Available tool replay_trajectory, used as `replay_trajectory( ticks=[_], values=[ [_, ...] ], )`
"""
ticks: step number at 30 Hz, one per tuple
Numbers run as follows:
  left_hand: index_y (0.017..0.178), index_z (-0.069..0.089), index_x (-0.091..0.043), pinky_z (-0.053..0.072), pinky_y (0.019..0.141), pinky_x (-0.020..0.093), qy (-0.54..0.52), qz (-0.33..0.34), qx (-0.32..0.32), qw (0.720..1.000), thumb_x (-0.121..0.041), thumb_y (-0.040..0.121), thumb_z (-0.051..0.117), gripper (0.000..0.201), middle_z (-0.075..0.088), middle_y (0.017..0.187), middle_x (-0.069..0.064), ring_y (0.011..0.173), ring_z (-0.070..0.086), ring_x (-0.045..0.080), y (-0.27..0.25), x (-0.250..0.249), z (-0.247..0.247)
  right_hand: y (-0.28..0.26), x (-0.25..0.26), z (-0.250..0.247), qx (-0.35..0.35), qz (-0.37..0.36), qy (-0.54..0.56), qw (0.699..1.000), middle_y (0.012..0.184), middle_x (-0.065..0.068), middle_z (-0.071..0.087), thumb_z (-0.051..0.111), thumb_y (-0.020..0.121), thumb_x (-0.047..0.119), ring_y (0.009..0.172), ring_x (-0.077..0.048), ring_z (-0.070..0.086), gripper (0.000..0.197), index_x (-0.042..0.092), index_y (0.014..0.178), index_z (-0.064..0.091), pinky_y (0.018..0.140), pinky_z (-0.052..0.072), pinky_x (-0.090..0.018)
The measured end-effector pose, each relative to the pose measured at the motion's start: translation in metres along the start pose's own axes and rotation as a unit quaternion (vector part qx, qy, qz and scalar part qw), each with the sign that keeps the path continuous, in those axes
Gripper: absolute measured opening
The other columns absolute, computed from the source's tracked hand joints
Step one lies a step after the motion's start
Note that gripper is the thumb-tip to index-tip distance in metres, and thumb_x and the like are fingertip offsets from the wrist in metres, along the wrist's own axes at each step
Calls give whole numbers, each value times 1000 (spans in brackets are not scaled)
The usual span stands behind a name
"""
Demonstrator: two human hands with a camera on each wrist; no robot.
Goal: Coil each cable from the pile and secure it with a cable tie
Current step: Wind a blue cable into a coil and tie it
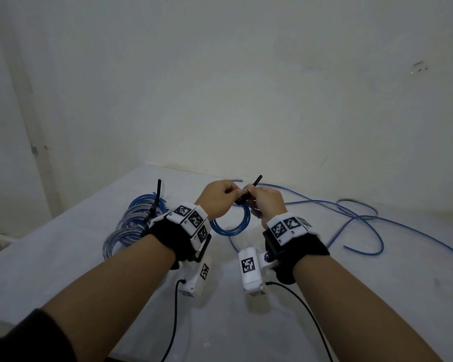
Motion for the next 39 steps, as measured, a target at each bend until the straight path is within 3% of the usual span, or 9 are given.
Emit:
replay_trajectory(
  ticks=[3, 7, 16, 19, 24, 27, 30, 35, 39],
  values=[
    [97, 63, -2, 34, 57, 12, -23, 12, 12, 1000, -18, 96, 49, 22, 52, 70, -9, 61, 45, 2, -4, -3, 2, 3, 5, -2, 0, 3, -14, 1000, 69, -14, 58, 56, 90, 9, 53, -18, 51, 26, 7, 64, 58, 35, 32, -16],
    [98, 61, -3, 34, 53, 5, -46, 37, 32, 998, -14, 97, 45, 19, 48, 69, -11, 58, 45, -2, -9, -11, 6, 8, 13, -1, 10, 0, -70, 997, 57, -7, 51, 54, 91, 12, 54, -19, 46, 33, 11, 59, 55, 63, 42, -32],
    [94, 52, -8, 34, 47, 2, -105, 65, 55, 991, -8, 98, 41, 12, 49, 72, -9, 45, 46, -13, -13, -23, 5, 13, 23, -10, 18, -14, -49, 999, 56, 3, 55, 54, 93, 10, 55, -10, 51, 28, 14, 65, 52, 55, 45, -18],
    [95, 54, -9, 35, 51, 2, -93, 86, 42, 991, -7, 98, 42, 13, 51, 75, -9, 50, 48, -14, -13, -25, 5, 15, 27, -11, 15, -17, -69, 997, 34, 12, 51, 56, 92, 10, 41, -3, 52, 28, 15, 64, 53, 48, 44, -14],
    [92, 56, -11, 37, 64, 3, -67, 103, 25, 992, -9, 97, 43, 14, 57, 83, -4, 66, 52, -10, -11, -24, 5, 12, 31, -11, 6, -18, -92, 996, 31, 14, 49, 56, 90, 11, 36, 1, 50, 29, 16, 62, 52, 51, 44, -16],
    [95, 58, -6, 38, 63, 4, -67, 85, 9, 994, -12, 97, 45, 15, 60, 85, 0, 69, 53, -6, -9, -20, 4, 8, 34, -9, -28, -58, -96, 993, 41, 8, 56, 58, 89, 14, 49, -10, 58, 33, 16, 56, 57, 65, 51, -28],
    [94, 60, -9, 40, 65, 4, -74, 49, -55, 995, -18, 95, 50, 13, 65, 89, 0, 77, 56, 2, -3, -15, -2, -1, 45, -5, -45, -129, -120, 983, 70, -9, 64, 54, 92, 26, 72, -29, 62, 35, 8, 63, 61, 76, 50, -39],
    [102, 59, -11, 42, 73, 17, -123, -18, -177, 976, -19, 94, 51, 13, 66, 96, 3, 88, 60, 13, 1, -3, -21, -13, 56, -11, -83, -242, -177, 950, 106, -3, 54, 58, 90, 32, 96, -17, 52, 25, 12, 105, 60, 88, 43, -31],
    [105, 59, -7, 42, 79, 24, -136, -18, -179, 974, -12, 95, 49, 15, 60, 94, 0, 86, 54, 11, 0, -12, -21, -18, 54, -2, -31, -238, -168, 956, 92, -6, 66, 58, 90, 24, 88, -23, 63, 18, 7, 93, 64, 87, 51, -40]
  ],
)
Point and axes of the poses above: each hand's wrist, its own y-axis towards the middle knuckle, its own z-axis out of the palm, x = y × z, the point moved 6 cm from there along y, towards the middle knuckle
